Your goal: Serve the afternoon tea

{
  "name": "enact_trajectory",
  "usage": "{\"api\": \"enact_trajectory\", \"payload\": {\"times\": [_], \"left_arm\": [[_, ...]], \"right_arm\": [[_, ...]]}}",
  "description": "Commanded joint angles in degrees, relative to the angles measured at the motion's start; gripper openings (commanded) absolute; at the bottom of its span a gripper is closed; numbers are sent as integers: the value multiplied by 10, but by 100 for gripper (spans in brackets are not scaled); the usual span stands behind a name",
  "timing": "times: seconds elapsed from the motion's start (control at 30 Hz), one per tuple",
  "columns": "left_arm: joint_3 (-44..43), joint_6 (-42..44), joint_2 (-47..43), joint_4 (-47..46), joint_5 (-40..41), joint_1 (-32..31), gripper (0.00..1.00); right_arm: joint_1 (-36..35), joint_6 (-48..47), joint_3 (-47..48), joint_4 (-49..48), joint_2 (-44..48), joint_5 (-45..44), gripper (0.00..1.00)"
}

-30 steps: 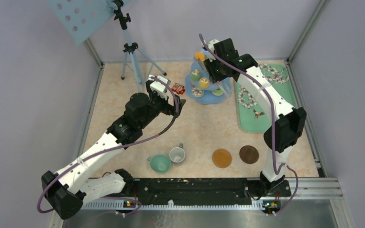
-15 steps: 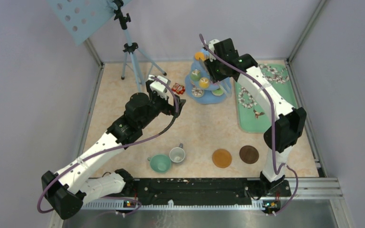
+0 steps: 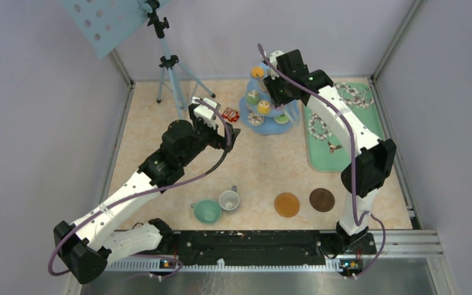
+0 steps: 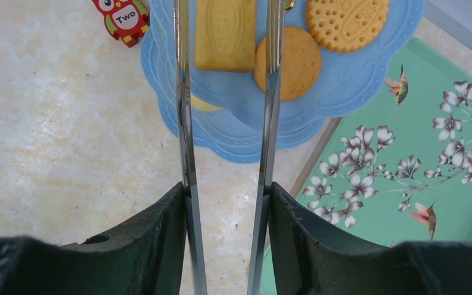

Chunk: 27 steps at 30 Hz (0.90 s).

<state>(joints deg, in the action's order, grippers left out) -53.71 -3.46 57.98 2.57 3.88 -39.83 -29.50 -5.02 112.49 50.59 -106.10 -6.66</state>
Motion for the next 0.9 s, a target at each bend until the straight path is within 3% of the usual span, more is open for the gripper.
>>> {"api": "enact_trajectory", "payload": {"times": [0.0,0.27,0.53,0.7,0.87], "left_arm": [[2,1,-4,-28,-6,2,99],[3,1,-5,-28,-6,2,99],[3,0,-2,-28,-7,2,99],[3,-1,0,-28,-7,2,99],[4,0,-2,-28,-5,2,99]], "right_arm": [[-4,-9,3,-27,13,-10,46],[-4,-5,-5,-32,35,12,44],[-5,11,-81,-52,133,51,40],[-5,32,-170,-57,225,31,39],[11,102,-376,-124,357,-58,37]]}}
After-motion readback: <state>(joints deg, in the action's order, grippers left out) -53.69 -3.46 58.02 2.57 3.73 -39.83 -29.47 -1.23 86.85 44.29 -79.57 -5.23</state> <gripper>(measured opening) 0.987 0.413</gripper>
